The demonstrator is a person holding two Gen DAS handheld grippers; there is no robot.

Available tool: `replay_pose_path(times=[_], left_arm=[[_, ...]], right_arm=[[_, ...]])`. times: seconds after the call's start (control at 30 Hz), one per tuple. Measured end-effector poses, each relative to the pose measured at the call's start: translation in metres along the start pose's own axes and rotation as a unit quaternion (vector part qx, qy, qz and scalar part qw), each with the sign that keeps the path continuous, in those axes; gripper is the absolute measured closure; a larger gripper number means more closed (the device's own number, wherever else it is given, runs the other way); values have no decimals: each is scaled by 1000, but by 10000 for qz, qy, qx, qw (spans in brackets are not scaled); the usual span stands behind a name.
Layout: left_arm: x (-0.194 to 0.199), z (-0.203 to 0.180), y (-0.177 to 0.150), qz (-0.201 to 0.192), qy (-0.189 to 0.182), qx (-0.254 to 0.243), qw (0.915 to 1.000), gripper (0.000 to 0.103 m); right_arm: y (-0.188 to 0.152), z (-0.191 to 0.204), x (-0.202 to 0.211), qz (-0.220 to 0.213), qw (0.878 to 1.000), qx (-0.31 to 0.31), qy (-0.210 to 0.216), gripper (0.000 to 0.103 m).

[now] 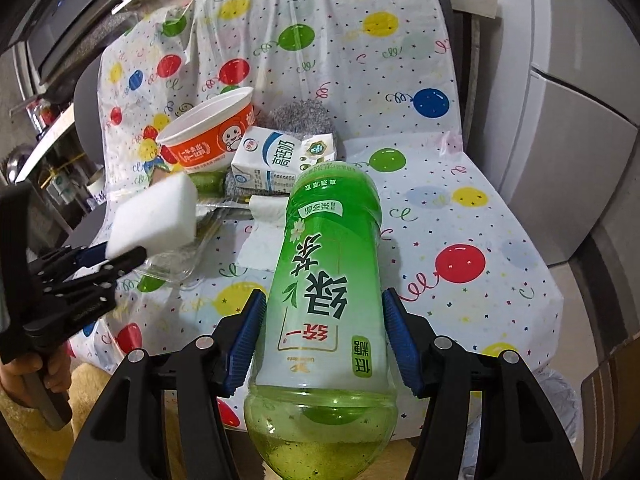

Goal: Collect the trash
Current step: 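Carry sponge and bottle to the bin and open both tools over it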

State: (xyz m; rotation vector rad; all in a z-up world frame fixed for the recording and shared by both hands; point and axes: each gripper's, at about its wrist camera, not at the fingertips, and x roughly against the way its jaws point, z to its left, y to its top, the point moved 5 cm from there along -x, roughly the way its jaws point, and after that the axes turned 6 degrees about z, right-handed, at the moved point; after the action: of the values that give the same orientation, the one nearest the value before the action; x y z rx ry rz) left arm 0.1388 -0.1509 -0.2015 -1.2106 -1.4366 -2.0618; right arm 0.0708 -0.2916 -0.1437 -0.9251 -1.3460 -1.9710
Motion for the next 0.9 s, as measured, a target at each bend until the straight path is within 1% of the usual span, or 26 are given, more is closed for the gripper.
replay_pose_path(times=[0.13,0.23,0.33,0.47,0.53,0.57,0.63,0.73,0.77,0.8,0.87,0.9], left_arm=[[30,-1,3,-173,-286,31,9994,62],[56,-15,7,-351,-514,-33,9981,62],[75,-41,8,-529,-777,-202,9954,62],[91,-93,8,-725,-1244,-580,9879,61],[93,-135,6,-801,-1603,-899,9797,61],[92,-148,4,-812,-1676,-1009,9773,61],[85,-192,-1,-780,-1973,-1371,9676,61],[61,-260,-17,-434,-2431,-1811,9520,61],[56,-273,-21,-359,-2515,-1885,9487,60],[46,-294,-27,-233,-2626,-2005,9436,60],[31,-325,-39,-93,-2698,-2209,9372,60],[18,-347,-48,79,-2727,-2344,9331,60]], right_arm=[[1,-4,16,-187,9998,-103,17,43],[-1,-18,36,-395,9989,-250,-80,43],[-8,-45,60,-577,9968,-516,-216,43],[-30,-94,100,-801,9907,-933,-591,43],[-47,-121,120,-878,9853,-1167,-884,43],[-59,-136,131,-903,9817,-1295,-1062,43],[-82,-163,145,-894,9743,-1565,-1350,43],[-122,-202,154,-771,9623,-2044,-1620,43],[-134,-212,153,-726,9586,-2188,-1670,43],[-146,-222,151,-665,9547,-2339,-1714,43],[-167,-237,143,-554,9473,-2598,-1789,43],[-177,-245,138,-485,9434,-2748,-1793,43]])
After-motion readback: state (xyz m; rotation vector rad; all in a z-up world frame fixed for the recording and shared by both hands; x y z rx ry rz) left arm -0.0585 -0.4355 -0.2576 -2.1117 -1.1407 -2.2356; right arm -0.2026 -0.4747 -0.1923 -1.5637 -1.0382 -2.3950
